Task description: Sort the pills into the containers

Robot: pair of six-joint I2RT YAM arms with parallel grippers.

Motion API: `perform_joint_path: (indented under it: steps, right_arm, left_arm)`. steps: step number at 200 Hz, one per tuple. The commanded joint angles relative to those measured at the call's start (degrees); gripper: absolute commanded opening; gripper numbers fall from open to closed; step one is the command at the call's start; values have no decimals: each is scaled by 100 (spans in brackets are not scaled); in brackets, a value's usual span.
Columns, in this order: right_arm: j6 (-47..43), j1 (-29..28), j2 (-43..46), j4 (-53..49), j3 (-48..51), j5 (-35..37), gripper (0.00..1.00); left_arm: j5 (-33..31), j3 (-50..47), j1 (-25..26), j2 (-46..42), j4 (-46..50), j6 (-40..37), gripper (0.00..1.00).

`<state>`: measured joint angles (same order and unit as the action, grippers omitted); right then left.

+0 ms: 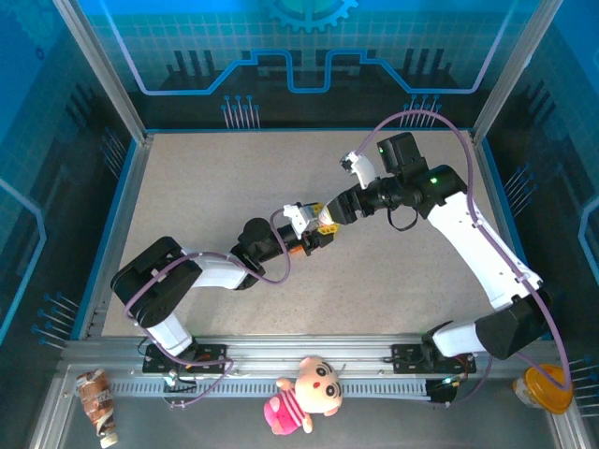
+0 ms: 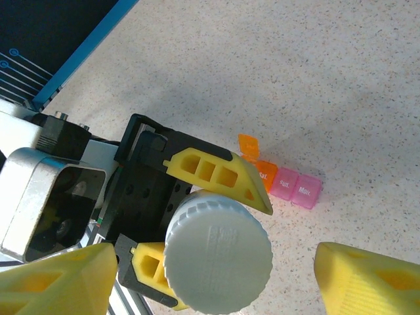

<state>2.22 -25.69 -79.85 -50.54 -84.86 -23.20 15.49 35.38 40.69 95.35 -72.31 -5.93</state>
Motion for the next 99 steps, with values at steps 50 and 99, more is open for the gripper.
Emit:
perform_joint_path:
  steps: [50,99]
  right_arm:
    - [55,56,-210,16,-59,-268,42]
    - [1465,-181,-41,673,601,221,33]
  left_arm:
    - [147,105,16,-227,-76,-4,0]
    - [89,141,14,-238,-89,-14,0]
